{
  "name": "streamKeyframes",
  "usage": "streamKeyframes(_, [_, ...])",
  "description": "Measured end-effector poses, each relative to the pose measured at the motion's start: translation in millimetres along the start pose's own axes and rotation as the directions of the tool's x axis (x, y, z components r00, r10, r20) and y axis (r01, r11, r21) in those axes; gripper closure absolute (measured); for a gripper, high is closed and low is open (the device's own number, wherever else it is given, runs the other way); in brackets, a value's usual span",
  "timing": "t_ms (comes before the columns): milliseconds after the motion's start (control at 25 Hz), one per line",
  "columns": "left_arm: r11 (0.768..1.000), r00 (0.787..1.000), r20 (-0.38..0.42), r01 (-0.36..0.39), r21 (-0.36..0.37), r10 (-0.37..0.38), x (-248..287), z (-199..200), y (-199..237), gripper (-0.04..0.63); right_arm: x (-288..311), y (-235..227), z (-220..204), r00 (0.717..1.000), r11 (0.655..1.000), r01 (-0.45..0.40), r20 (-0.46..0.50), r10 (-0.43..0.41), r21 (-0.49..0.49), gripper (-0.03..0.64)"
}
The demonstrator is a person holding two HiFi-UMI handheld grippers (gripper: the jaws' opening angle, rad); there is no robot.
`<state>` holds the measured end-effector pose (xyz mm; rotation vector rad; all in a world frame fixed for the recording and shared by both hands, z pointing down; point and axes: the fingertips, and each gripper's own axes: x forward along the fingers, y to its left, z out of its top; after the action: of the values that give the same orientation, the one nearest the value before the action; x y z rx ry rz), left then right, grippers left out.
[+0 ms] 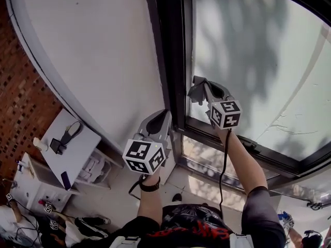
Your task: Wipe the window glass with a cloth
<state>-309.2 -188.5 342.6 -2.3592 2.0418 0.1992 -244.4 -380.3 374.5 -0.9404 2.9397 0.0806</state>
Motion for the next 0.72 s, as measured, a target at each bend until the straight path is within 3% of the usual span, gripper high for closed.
streamKeyframes(280, [0.994, 0.995, -0.017, 0.103, -0.024, -0.103, 38, -13, -40, 0.595, -56, -35, 17, 0.997, 0.996, 0.072, 0.033, -0.070, -0.049, 0.600])
streamKeyframes(720, [0.960, 0.960, -0.033, 0.278, -0.012, -0.278, 88, -19, -138, 0.595, -159, -116, 22, 0.973, 0.973, 0.229, 0.047, -0.227, -0.041, 0.600])
